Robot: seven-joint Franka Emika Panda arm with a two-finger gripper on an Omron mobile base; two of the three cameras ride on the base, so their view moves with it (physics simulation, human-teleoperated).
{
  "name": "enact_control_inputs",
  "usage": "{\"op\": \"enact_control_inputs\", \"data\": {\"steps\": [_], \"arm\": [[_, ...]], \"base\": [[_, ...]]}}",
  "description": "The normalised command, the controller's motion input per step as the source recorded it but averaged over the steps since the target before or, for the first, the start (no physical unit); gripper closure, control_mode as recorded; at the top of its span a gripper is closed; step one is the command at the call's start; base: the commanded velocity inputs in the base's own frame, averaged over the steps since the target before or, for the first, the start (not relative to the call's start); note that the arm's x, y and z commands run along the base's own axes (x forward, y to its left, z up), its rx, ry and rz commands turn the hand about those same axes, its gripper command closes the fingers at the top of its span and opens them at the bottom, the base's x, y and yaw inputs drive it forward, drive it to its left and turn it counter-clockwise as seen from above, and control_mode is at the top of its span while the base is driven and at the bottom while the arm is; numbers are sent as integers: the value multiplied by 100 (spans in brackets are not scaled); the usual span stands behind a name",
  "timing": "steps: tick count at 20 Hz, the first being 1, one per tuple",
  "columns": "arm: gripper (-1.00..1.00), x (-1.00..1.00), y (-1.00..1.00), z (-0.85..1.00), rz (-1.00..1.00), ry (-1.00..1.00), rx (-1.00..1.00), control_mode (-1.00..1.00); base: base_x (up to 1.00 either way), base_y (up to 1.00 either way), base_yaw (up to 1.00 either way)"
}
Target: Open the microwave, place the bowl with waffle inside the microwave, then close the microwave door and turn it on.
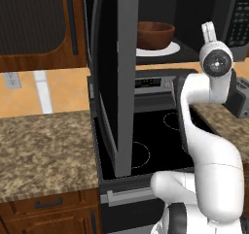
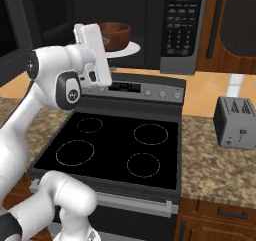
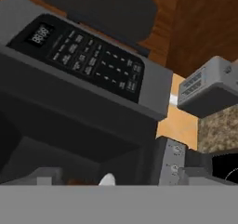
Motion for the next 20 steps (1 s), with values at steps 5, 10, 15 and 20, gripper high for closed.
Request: {"op": "enact_control_inputs", "data": {"steps": [5,10,15,20], "arm": [[-100,-23,-25,-79,-55,28,0,-100],[-100,-5,-8,-100,-47,2,-9,-100],[-100,0,-12,-100,-40,13,-19,-100],[-100,0,77,-40,-15,-2,-20,-100]], "base": [[0,0,0],[0,0,0],[0,0,0],[0,0,0]]}}
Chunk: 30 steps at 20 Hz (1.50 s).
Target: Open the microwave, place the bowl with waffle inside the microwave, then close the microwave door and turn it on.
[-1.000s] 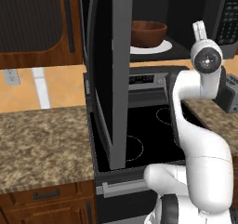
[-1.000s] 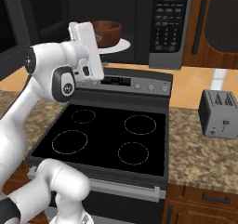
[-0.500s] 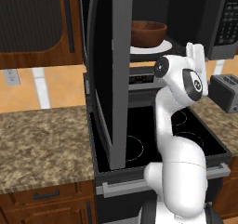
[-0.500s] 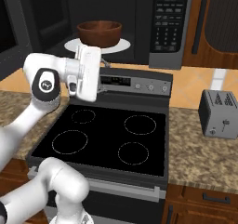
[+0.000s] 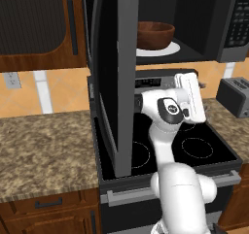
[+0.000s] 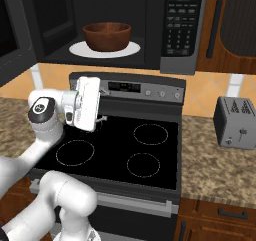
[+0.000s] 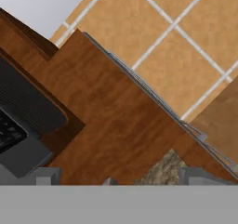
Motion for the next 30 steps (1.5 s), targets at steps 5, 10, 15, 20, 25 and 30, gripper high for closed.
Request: {"op": "enact_control_inputs", "data": {"steps": [5,10,15,20,25,30], "arm": [[-100,2,100,-26,-13,-2,-6,-100],[-100,22,89,-79,-22,2,-1,-100],[-100,0,100,-19,-7,-6,-12,-100],[-100,0,100,0,4,-13,-29,-100],[-100,0,100,0,12,3,-43,-100],[-100,0,100,0,17,0,-30,-100]], "base": [[0,0,0],[0,0,0],[0,0,0],[0,0,0],[0,0,0],[0,0,0]]}}
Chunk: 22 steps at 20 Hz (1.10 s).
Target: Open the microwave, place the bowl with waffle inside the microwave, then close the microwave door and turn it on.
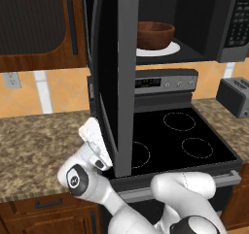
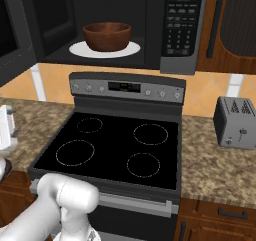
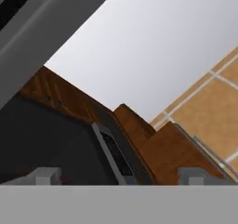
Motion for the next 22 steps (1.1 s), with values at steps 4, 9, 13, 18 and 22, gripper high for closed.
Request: {"op": "enact_control_inputs", "data": {"steps": [4,9,13,18,22], "arm": [[-100,0,100,11,18,0,-20,-100],[-100,0,100,23,15,-5,-15,-100],[-100,0,100,27,14,-8,-11,-100],[-100,-2,79,50,6,-23,-4,-100],[-100,-38,-20,75,1,-37,19,-100]], "base": [[0,0,0],[0,0,0],[0,0,0],[0,0,0],[0,0,0]]}}
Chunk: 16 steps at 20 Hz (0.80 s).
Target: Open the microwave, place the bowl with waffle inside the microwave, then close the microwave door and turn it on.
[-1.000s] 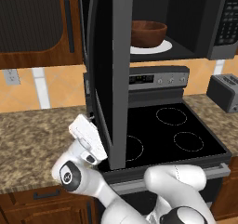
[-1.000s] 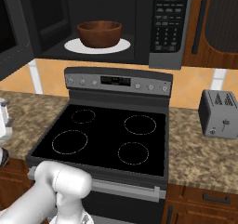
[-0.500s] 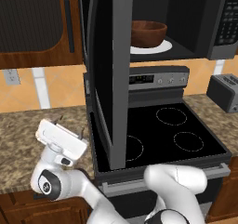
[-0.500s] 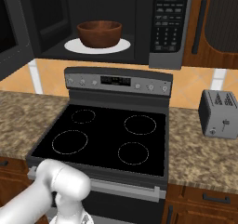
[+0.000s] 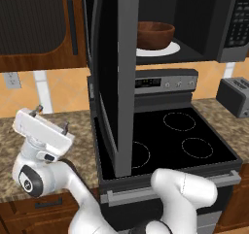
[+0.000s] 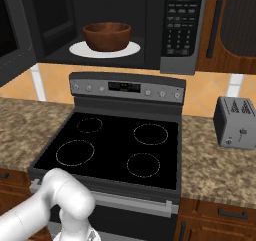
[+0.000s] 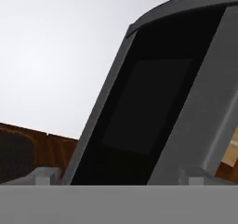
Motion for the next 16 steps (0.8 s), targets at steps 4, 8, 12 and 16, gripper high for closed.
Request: {"op": "enact_control_inputs", "data": {"steps": [4,8,12,16], "arm": [[-100,-47,-62,79,9,-23,39,-100],[-100,-58,-69,87,13,-15,41,-100],[-100,-61,-83,90,13,-11,41,-100],[-100,-53,-96,89,8,-7,44,-100]], "base": [[0,0,0],[0,0,0],[0,0,0],[0,0,0]]}}
